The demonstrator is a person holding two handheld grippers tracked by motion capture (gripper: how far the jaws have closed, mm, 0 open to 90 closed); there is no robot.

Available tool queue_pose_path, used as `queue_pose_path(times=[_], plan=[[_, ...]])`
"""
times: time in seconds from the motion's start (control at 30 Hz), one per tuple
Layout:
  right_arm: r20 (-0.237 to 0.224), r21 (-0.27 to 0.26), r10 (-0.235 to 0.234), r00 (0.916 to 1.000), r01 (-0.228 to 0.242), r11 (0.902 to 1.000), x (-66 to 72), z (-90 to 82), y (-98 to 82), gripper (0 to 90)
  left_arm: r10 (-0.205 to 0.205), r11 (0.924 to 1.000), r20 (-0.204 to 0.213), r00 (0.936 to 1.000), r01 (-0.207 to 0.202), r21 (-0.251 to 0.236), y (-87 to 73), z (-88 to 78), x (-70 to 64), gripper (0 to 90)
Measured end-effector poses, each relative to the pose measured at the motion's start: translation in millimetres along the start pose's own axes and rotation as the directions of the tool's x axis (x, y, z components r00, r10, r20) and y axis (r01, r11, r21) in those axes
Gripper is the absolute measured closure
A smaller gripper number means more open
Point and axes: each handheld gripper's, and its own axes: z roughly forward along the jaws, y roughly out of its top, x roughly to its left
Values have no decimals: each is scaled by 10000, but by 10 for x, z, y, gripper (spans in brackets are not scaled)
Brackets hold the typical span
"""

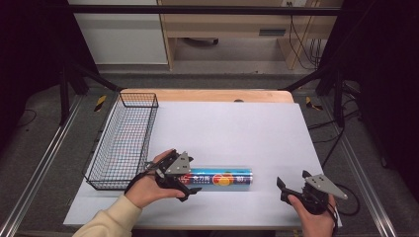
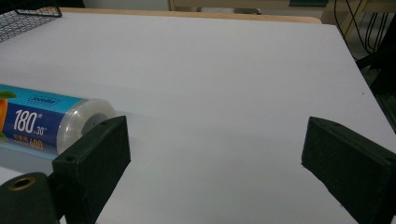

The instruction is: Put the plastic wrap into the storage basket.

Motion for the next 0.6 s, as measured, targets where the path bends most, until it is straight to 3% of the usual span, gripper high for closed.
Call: queue_pose_path(times=[0.03,0.33,0.6], plan=[[-50,41,-37,10000,38,10000,5,6,-3,86,245,9993,25,9997,-245,282,10,64,15,53],[-165,140,-24,9999,26,9999,7,23,-9,91,688,9913,66,9976,-691,1117,21,211,76,74],[-220,185,-58,9997,63,9998,14,36,-13,94,789,9822,118,9968,-798,1701,-23,311,114,106]])
